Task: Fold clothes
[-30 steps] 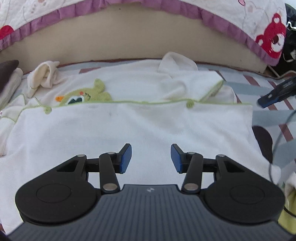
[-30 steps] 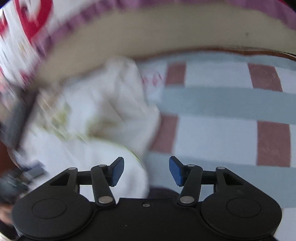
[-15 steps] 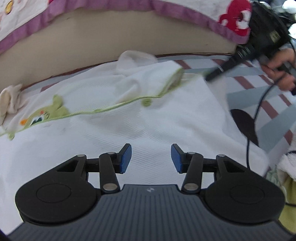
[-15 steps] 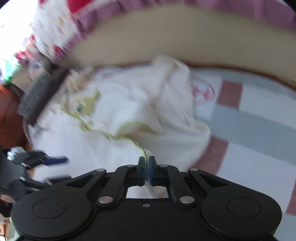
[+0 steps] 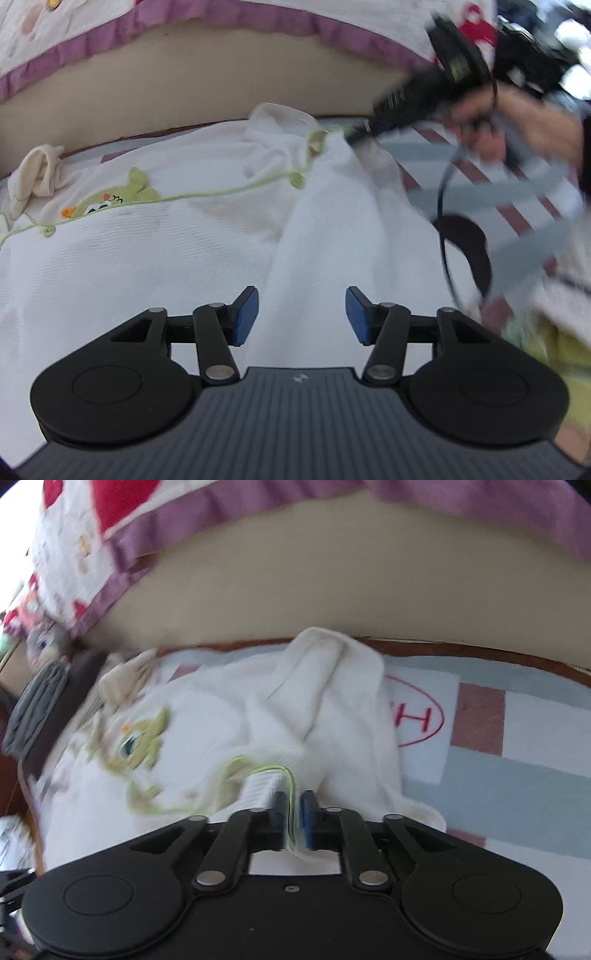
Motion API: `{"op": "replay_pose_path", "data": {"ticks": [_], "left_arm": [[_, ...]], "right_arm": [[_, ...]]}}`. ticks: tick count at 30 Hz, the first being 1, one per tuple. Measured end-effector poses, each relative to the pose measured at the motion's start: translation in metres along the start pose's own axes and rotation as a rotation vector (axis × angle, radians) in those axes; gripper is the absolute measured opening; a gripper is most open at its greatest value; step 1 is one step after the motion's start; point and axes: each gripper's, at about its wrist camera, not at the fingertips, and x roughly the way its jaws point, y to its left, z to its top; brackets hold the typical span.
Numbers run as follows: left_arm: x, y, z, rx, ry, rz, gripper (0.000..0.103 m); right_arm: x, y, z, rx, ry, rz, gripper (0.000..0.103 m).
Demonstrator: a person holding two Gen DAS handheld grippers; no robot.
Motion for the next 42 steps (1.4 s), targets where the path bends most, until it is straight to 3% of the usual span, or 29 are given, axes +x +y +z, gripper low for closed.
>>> {"op": "replay_pose_path", "data": {"ticks": [1,2,4,6,10,14,15,16,17,21,25,28,30,33,35,36,40,42], "left_arm": [[-0.002,-0.002,-0.007,0.025,0.019,-0.009,0.056],[-0.004,-0.004,-0.013,0.048,0.037,-0.017,0.056],[-0.005,-0.006,-0.025,0.080,0.068,-0.024,0.056],[-0.006,-0.007,-0.034,0.101,0.085,-0.038,0.056],[-0.008,-0.014,-0.041,0.154,0.101,-0.121,0.066],[-0.006,-0.032,-0.041,0.236,0.048,-0.146,0.068],[-0.004,-0.036,-0.041,0.249,0.031,-0.145,0.067],[-0.001,-0.039,-0.040,0.254,0.007,-0.131,0.064],[0.003,-0.042,-0.039,0.250,-0.018,-0.114,0.062],[0.015,-0.046,-0.023,0.170,-0.054,-0.144,0.059],[0.029,-0.049,-0.009,0.089,-0.035,-0.248,0.060],[0.048,-0.058,-0.009,0.104,0.033,-0.245,0.060],[0.056,-0.061,-0.014,0.109,0.055,-0.215,0.058],[0.064,-0.045,-0.021,-0.012,0.083,-0.229,0.004],[0.069,-0.030,-0.023,-0.125,0.112,-0.256,0.002],[0.068,-0.026,-0.023,-0.138,0.114,-0.243,0.002],[0.065,-0.017,-0.023,-0.127,0.121,-0.205,0.002],[0.067,-0.010,-0.024,-0.172,0.121,-0.220,0.002]], "right_arm": [[-0.011,0.006,0.000,-0.052,0.028,0.042,0.060],[-0.023,0.013,-0.001,-0.116,0.057,0.086,0.073],[-0.043,0.018,-0.011,-0.233,0.110,0.120,0.073],[-0.058,0.016,-0.033,-0.269,0.137,0.140,0.073],[-0.061,-0.003,-0.096,-0.167,0.160,0.177,0.073],[-0.045,-0.008,-0.147,-0.020,0.132,0.163,0.073],[-0.042,-0.004,-0.151,-0.001,0.119,0.156,0.071],[-0.039,0.001,-0.155,0.017,0.103,0.143,0.050],[-0.039,0.005,-0.156,0.032,0.083,0.146,0.007],[-0.045,0.026,-0.144,0.035,-0.020,0.253,0.005],[-0.028,0.047,-0.117,-0.003,0.025,0.282,0.005],[-0.010,0.049,-0.112,0.045,0.067,0.311,0.005],[-0.006,0.043,-0.116,0.081,0.086,0.340,0.009],[-0.004,0.029,-0.125,0.154,0.134,0.389,0.016],[-0.006,0.020,-0.129,0.164,0.163,0.407,0.048],[-0.009,0.020,-0.130,0.133,0.164,0.390,0.053],[-0.020,0.033,-0.134,-0.136,0.164,0.239,0.056],[-0.015,0.037,-0.136,-0.221,0.183,0.224,0.056]]}}
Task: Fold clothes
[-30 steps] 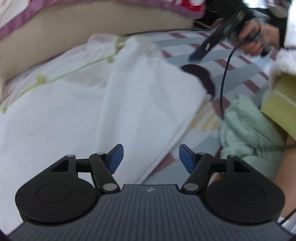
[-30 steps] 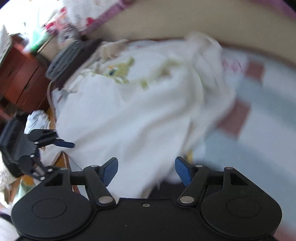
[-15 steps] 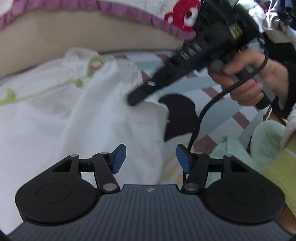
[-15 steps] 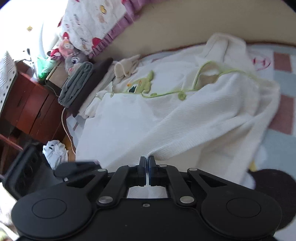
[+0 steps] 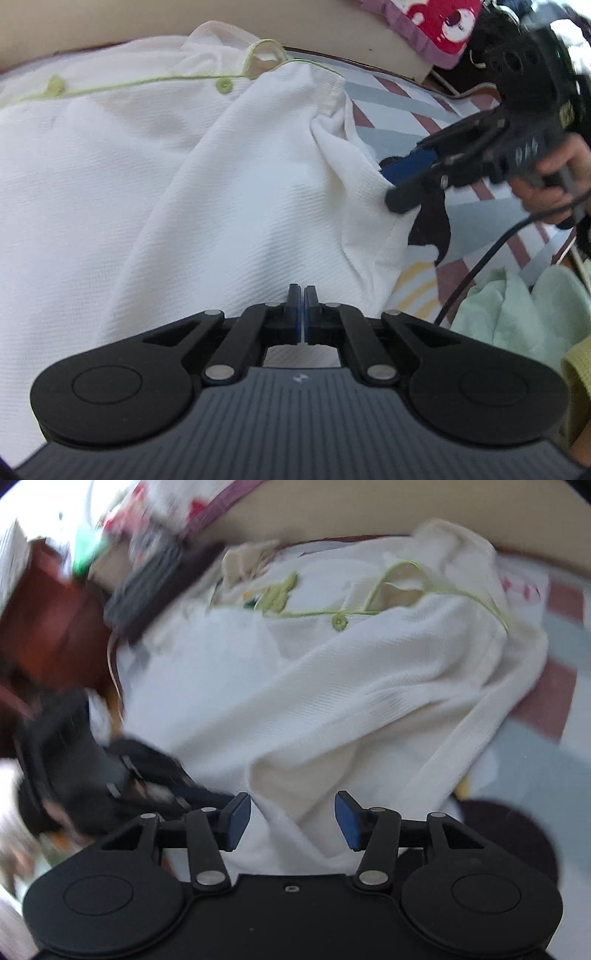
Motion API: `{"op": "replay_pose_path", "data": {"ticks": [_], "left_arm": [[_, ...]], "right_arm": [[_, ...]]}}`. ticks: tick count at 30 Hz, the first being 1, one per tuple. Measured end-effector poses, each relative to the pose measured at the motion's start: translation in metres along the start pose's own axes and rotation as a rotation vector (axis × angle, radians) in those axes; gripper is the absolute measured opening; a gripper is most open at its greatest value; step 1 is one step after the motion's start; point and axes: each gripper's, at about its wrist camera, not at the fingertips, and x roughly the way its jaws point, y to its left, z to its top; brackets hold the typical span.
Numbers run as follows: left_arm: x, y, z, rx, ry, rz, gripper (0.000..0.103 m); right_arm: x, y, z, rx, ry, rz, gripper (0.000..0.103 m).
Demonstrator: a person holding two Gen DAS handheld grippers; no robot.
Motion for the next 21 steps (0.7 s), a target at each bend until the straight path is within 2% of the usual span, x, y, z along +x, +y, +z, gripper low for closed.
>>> {"op": "replay_pose_path", "data": {"ticks": [3,6,8,13,16,21], "left_arm": [[0.001,0.011,0.005,-0.092,0.005,-0.029,0.002],[0.001,0.015,0.006,-0.082,0.016,-0.007,0.002],[-0.002,0.017,0.007,-0.082,0.020,0.012,0.002],[-0.006,0.028,0.007,-0.136,0.025,0.022,0.002],[-0.008,0.023,0.008,-0.087,0.037,0.045,0.002],[-0.010,0.013,0.011,-0.011,0.054,0.092,0.002]], "right_arm": [[0.024,-0.005,0.002,0.006,0.089,0.114,0.056],[0.035,0.009,0.000,-0.098,0.132,0.161,0.055],[0.031,0.020,-0.007,-0.177,0.185,0.176,0.021],[-0.016,0.020,-0.038,-0.157,0.206,0.268,0.021],[-0.036,0.005,-0.060,-0.089,0.196,0.266,0.022],[-0.039,-0.010,-0.078,0.006,0.163,0.252,0.022]]}}
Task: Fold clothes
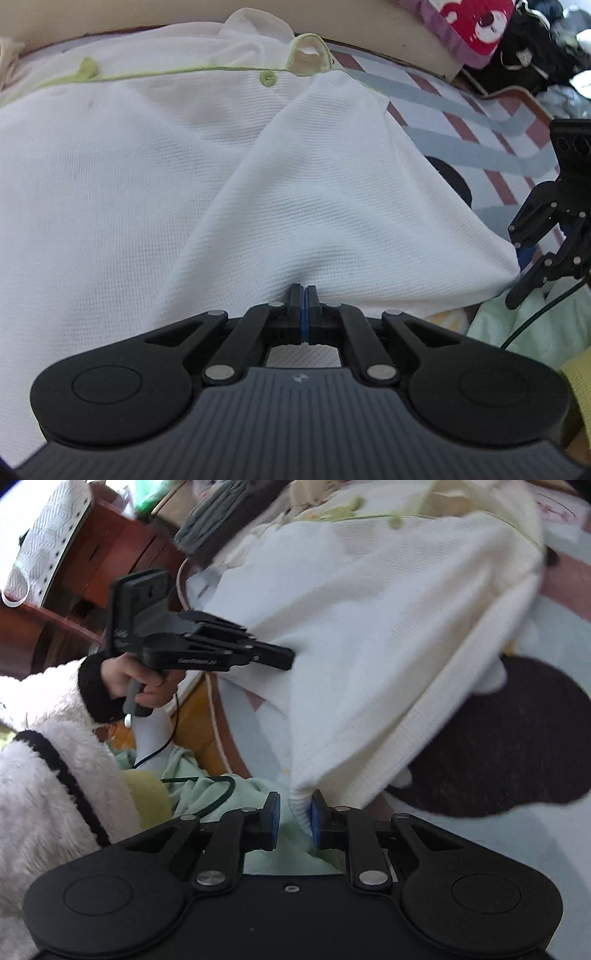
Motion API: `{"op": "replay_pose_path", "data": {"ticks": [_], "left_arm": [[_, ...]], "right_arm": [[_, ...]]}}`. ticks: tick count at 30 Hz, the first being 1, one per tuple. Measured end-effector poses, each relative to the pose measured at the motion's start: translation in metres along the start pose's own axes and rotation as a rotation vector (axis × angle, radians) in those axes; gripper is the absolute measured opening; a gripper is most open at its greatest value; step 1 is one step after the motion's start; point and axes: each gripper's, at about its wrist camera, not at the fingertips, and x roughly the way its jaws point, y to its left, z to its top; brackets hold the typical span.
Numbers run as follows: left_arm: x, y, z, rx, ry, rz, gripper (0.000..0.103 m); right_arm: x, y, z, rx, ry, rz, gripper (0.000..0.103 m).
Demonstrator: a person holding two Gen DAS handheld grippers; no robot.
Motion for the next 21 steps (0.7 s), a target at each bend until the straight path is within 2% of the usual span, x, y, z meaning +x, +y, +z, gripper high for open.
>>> {"op": "replay_pose_path", "data": {"ticks": [3,5,7,9,11,13,15,17,18,19,21], "left_arm": [[-0.008,-0.003,-0.002,0.031,-0.011,0.033,0.005],[-0.025,-0.001,-0.004,0.040,-0.049,0.051,0.005],[-0.054,0.012,-0.009,0.000,-0.110,0.075,0.008],[-0.088,0.035,-0.021,-0.053,-0.155,0.132,0.013],[-0.125,0.063,-0.037,-0.084,-0.173,0.252,0.019],[-0.156,0.090,-0.056,-0.137,-0.166,0.403,0.022],[-0.184,0.115,-0.079,-0.228,-0.143,0.546,0.022],[-0.205,0.131,-0.108,-0.318,-0.139,0.602,0.026],[-0.214,0.138,-0.122,-0.365,-0.137,0.623,0.034],[-0.218,0.144,-0.137,-0.415,-0.139,0.621,0.040],[-0.218,0.154,-0.161,-0.501,-0.141,0.584,0.042]], "right_arm": [[0.006,0.004,-0.001,0.006,-0.029,-0.016,0.027],[0.009,0.000,0.001,0.052,-0.073,-0.040,0.036],[0.013,-0.005,0.001,0.108,-0.123,-0.070,0.036],[0.016,-0.009,0.000,0.171,-0.161,-0.134,0.005],[0.012,-0.005,-0.002,0.218,-0.179,-0.254,0.004],[-0.016,0.010,-0.008,0.212,-0.279,-0.328,0.003],[-0.045,0.023,-0.020,0.226,-0.378,-0.355,0.003],[-0.062,0.033,-0.033,0.235,-0.428,-0.368,0.003],[-0.071,0.039,-0.039,0.239,-0.453,-0.374,0.003],[-0.069,0.038,-0.045,0.250,-0.443,-0.396,0.003],[-0.051,0.031,-0.053,0.282,-0.382,-0.450,0.003]]}}
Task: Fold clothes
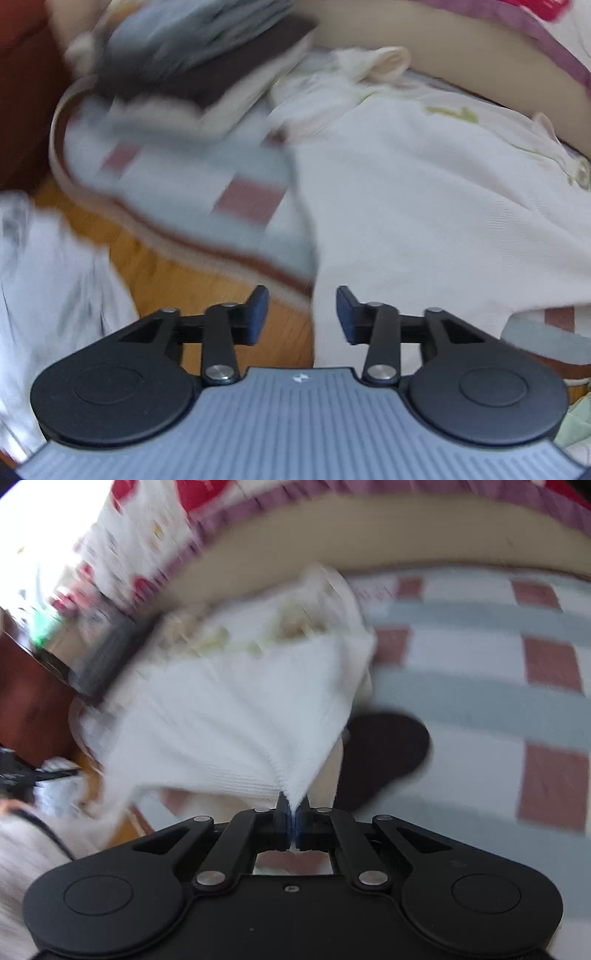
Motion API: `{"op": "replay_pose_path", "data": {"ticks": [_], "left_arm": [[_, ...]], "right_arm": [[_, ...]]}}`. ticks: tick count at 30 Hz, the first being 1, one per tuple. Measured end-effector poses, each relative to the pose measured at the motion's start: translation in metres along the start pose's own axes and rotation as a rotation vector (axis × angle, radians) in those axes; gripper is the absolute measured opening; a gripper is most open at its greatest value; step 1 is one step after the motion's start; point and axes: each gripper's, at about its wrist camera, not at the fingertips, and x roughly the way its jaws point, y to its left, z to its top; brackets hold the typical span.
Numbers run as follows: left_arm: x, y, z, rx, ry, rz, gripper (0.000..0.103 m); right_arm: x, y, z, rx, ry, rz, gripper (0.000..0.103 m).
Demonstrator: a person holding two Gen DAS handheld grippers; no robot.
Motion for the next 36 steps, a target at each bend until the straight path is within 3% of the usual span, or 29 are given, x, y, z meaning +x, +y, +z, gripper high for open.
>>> {"op": "replay_pose_path", "data": {"ticks": [5,9,15,20,22,23,25,28,31,33,36], "left_arm": [[0.033,0.009,-0.017,-0.100,0.076,-0.144,0.042],[0.054,0.001,-0.003,-0.071,0.022,-0.152,0.058],[0.078,-0.021,0.007,0.004,-0.039,-0.179,0.059],[0.083,-0.043,0.003,0.189,-0.067,-0.115,0.062],[0.083,-0.043,0.005,0.175,-0.063,-0.112,0.062],[0.084,-0.040,0.008,0.136,-0.063,-0.118,0.059],[0.083,-0.035,0.013,0.068,-0.063,-0.123,0.003],[0.073,-0.029,0.017,-0.028,-0.079,-0.143,0.003],[0.050,-0.021,0.013,-0.093,-0.168,-0.195,0.003],[0.033,-0.021,0.010,-0.067,-0.219,-0.190,0.003],[0.003,-0.032,0.003,0.003,-0.223,-0.149,0.003]], "right_arm": [[0.028,0.002,-0.013,0.041,0.028,-0.065,0.004],[0.032,0.004,-0.010,0.067,0.018,-0.098,0.005],[0.031,0.005,-0.017,0.067,0.007,-0.119,0.006],[0.038,0.000,-0.014,0.131,-0.013,-0.094,0.006],[0.038,-0.002,-0.009,0.151,-0.025,-0.081,0.006],[0.036,-0.001,-0.006,0.150,-0.037,-0.082,0.006],[0.031,0.002,0.001,0.148,-0.061,-0.084,0.006],[0.024,0.011,0.008,0.115,-0.086,-0.077,0.006],[0.016,0.013,0.010,0.118,-0.104,-0.014,0.006],[0.010,0.013,0.009,0.125,-0.117,0.015,0.006],[-0.003,0.015,0.007,0.095,-0.135,0.008,0.006]]}}
